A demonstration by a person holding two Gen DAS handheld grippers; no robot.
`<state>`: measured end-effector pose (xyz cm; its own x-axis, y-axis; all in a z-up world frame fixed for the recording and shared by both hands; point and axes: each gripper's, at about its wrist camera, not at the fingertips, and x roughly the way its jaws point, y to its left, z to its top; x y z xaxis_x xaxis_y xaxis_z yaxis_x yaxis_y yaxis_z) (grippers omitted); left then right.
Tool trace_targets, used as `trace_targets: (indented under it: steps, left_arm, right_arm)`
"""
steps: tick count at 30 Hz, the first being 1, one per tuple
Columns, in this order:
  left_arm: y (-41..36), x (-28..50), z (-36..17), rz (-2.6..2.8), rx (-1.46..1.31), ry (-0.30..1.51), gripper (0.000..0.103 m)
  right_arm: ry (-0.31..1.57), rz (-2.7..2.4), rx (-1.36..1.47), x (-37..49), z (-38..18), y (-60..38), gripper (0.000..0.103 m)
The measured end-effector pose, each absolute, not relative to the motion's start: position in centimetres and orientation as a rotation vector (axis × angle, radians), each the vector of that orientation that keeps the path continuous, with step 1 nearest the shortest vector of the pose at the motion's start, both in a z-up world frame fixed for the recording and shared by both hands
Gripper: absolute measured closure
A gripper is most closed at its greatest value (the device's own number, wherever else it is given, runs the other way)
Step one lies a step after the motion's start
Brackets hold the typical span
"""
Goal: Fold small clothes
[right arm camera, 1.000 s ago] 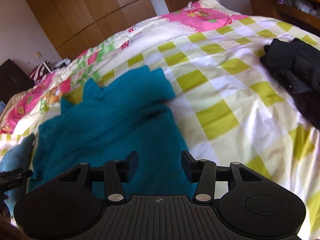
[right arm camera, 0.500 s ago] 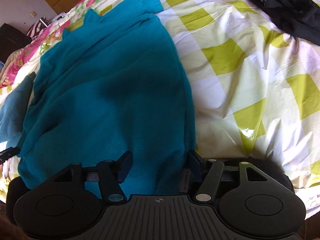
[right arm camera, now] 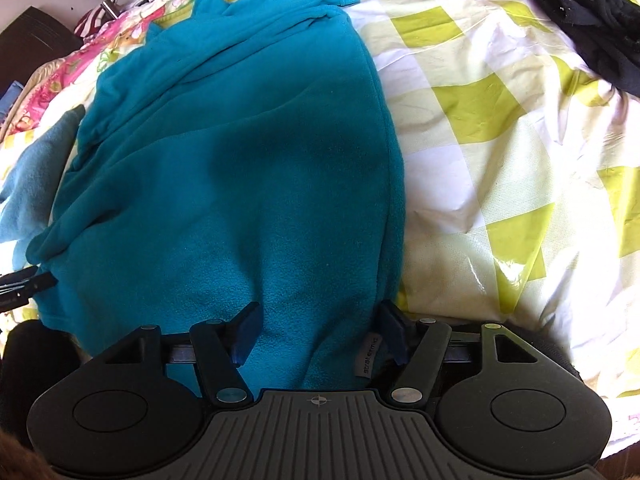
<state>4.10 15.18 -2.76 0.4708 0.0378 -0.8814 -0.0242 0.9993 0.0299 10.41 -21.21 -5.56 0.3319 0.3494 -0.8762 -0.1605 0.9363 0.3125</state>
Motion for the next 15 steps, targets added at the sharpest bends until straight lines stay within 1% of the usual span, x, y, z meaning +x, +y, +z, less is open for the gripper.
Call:
trace_targets:
  steps: [1,2,3,4,5,6,7,11,15]
  left_arm:
    - [15.4,4.4,-2.8,0.027,-0.018,1.099,0.033]
    - [15.8,4.2,-2.6,0.007,-0.056,1.106,0.038]
    - [16.1,4.1,-2.4,-0.006,-0.099,1.122,0.049]
    - [16.4,3.9,-2.3,-0.026,-0.144,1.148,0.063]
    - [16.5,3.5,-2.2,-0.052,-0.182,1.174,0.073]
    - [16.2,2.7,-2.1,-0.074,-0.212,1.196,0.077]
    - [15.7,1.9,-1.9,-0.097,-0.216,1.210,0.077]
    - [14.3,-1.2,-1.0,-0.189,-0.320,1.242,0.081]
    - [14.5,-3.7,1.5,-0.262,-0.495,1.155,0.082]
  right_arm:
    - [1.190,0.339,0.178,10.4,-5.6,-21.2,0.040]
    - [1.198,0.339,0.184,10.5,-5.7,-21.3,0.042]
    - [1.207,0.337,0.195,10.4,-5.8,-21.5,0.053]
    - [1.221,0.338,0.200,10.5,-5.8,-21.6,0.069]
    - [1.236,0.334,0.217,10.5,-5.7,-21.9,0.076]
    - [1.248,0.346,0.257,10.4,-5.6,-22.4,0.084]
    - [1.255,0.364,0.289,10.2,-5.4,-22.7,0.088]
    - [1.232,0.449,0.319,8.5,-3.1,-23.0,0.092]
    - [1.206,0.527,0.399,6.4,-0.3,-24.0,0.093]
